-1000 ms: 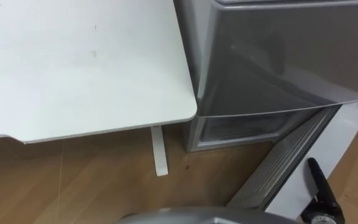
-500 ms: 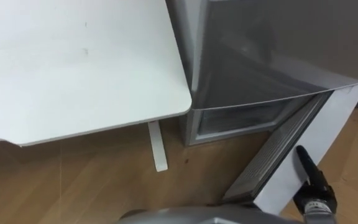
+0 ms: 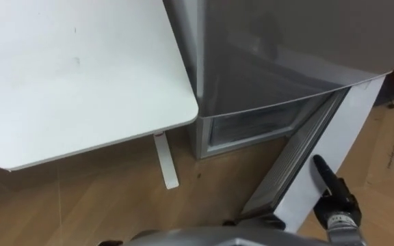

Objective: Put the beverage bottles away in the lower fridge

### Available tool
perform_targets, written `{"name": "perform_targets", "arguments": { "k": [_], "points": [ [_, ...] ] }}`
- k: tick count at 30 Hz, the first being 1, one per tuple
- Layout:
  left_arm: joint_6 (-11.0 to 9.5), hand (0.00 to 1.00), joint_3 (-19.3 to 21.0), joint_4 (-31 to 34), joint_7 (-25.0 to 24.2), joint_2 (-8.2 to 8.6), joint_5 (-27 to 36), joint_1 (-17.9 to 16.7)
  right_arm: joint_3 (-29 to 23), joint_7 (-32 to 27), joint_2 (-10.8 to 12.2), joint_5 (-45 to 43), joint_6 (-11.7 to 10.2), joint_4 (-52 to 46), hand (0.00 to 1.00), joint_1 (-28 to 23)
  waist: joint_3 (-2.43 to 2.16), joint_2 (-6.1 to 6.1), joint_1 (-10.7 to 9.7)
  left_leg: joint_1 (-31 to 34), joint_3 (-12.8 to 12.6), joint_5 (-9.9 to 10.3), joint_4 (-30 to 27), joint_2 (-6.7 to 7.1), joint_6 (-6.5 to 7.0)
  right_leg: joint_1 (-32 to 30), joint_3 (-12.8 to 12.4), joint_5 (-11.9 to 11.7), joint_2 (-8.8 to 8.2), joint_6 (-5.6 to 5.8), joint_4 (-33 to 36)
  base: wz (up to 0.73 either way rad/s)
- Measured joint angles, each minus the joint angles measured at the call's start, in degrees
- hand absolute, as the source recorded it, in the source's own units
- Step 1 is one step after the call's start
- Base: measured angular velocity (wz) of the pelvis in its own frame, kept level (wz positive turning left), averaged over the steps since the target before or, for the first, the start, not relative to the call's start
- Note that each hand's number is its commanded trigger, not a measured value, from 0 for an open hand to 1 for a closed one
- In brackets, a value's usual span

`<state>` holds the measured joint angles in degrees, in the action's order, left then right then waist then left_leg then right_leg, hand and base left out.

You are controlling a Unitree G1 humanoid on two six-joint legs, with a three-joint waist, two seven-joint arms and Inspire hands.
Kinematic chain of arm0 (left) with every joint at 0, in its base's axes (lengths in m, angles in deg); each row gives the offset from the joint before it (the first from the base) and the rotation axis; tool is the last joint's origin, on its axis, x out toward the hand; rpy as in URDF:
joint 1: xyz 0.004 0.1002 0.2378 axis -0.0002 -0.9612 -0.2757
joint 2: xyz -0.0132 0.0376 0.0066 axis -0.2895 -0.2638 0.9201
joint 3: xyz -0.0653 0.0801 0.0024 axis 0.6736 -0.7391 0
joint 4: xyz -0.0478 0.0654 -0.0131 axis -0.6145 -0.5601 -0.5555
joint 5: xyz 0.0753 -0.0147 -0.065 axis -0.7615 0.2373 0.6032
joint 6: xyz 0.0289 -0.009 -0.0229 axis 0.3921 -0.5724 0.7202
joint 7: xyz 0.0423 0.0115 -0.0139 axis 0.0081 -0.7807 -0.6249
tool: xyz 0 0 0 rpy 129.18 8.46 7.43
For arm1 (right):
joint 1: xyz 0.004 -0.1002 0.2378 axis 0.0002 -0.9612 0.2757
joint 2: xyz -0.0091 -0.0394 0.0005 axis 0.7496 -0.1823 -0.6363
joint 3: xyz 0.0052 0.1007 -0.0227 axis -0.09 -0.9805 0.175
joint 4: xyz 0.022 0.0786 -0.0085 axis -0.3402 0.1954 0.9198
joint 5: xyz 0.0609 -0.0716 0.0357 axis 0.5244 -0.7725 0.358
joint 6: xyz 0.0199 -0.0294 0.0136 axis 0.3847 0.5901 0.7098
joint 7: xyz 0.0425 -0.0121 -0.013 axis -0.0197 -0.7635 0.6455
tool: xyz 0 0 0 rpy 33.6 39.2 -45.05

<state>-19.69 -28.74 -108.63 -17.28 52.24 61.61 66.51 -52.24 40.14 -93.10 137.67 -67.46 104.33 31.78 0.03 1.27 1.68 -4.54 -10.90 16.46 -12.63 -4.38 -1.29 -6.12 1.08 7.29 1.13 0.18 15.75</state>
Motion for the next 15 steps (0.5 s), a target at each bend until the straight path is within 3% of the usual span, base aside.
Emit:
{"name": "perform_targets", "arguments": {
  "k": [12, 15],
  "points": [
    [0.1, 0.00, 0.9, -0.1, -0.3, -0.22, 0.0, -0.9, 0.7, 0.0, 0.4, 0.6, 0.7, 0.0, 0.00, 0.0, -0.02, -0.88, 0.0, -0.8, -0.2, 0.0, 0.0, 0.04, 0.01, -0.1, -0.7, -0.1, 0.27, -0.14, 0.1, -0.04],
    [0.0, 0.00, 0.2, -0.1, -0.3, -0.62, 0.6, -0.4, 1.5, -0.2, 0.4, 0.7, 0.7, -0.4, 0.00, 0.4, -0.22, -1.48, 0.3, 0.3, -1.1, 0.0, -0.2, 0.20, 0.04, -1.7, -1.1, -0.1, 0.18, -0.15, 1.1, -0.13]
  ]
}}
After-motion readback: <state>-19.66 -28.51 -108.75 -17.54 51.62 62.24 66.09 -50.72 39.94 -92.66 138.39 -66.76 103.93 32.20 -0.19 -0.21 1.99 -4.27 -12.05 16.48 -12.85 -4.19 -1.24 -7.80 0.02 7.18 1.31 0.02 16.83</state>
